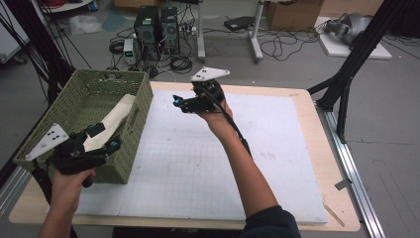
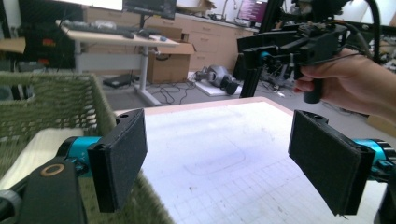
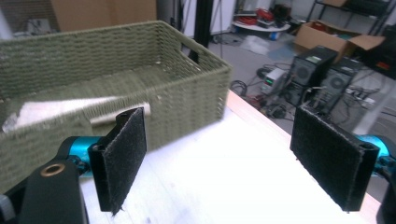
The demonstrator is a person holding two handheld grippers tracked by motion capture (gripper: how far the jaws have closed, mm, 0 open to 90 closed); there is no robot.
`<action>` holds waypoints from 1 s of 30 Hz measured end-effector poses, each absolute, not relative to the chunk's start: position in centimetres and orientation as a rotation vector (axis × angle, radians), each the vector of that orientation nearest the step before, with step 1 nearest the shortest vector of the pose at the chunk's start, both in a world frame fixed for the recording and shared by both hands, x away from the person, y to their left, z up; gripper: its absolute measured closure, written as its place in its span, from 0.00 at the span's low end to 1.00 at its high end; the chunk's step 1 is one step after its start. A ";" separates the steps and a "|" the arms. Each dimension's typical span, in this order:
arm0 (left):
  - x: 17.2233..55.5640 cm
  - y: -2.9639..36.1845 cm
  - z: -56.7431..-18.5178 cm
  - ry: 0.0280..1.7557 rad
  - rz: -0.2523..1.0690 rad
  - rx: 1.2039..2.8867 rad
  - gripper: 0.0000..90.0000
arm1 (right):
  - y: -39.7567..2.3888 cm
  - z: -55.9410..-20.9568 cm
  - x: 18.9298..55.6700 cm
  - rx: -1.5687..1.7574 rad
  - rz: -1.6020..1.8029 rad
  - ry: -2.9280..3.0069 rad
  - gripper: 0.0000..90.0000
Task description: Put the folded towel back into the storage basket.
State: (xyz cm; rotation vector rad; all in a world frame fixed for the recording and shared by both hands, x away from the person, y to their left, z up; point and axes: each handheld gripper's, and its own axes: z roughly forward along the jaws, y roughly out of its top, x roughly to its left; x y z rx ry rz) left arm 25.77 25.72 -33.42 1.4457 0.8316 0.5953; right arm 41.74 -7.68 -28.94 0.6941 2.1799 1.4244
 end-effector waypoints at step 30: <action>29.2 16.2 -37.1 0.628 0.349 1.597 0.19 | -25.8 -35.6 31.7 0.978 1.233 1.971 0.19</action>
